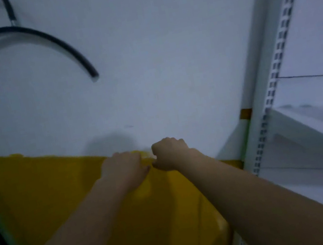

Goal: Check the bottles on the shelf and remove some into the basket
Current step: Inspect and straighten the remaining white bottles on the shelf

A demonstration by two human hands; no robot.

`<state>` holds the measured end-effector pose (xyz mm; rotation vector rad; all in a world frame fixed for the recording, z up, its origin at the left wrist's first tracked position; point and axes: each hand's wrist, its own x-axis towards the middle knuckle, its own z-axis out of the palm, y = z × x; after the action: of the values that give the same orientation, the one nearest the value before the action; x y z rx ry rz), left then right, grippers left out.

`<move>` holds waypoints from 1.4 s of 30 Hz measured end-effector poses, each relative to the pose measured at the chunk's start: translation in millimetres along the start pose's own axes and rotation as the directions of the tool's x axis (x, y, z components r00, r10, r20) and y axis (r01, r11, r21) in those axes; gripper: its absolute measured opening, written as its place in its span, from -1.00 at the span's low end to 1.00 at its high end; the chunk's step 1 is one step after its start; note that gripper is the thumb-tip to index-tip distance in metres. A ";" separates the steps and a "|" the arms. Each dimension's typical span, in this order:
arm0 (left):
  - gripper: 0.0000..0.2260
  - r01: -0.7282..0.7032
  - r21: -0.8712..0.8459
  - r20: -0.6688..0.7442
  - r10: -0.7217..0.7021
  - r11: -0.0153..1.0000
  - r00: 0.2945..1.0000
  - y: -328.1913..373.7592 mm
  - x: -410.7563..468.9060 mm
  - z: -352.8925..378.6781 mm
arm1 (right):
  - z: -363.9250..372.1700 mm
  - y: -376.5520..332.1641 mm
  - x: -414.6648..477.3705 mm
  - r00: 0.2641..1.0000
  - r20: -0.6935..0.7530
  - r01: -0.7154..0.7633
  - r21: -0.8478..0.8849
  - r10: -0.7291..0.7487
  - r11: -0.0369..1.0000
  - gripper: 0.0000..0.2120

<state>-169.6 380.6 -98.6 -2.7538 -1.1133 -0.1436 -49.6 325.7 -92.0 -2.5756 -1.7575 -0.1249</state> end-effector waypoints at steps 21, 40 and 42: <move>-0.62 -0.614 -0.075 -0.413 0.536 0.786 0.736 516.9 -186.7 -256.9 | -191.3 379.6 -503.3 0.712 -0.326 -0.648 0.037 0.622 0.761 -0.80; -0.56 -0.686 -0.166 -0.323 0.618 0.709 0.717 795.4 -174.3 -242.9 | -165.9 636.5 -633.5 0.643 -0.224 -0.736 0.081 0.732 0.672 -0.81; -0.58 -0.640 -0.171 -0.341 0.564 0.749 0.752 794.4 -159.2 -247.0 | -170.5 648.8 -610.8 0.688 -0.257 -0.684 0.082 0.679 0.725 -0.78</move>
<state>263.1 -337.0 25.4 -3.0524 -0.0842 -0.6038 323.5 -489.3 48.4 -2.8554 -0.6215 -0.4475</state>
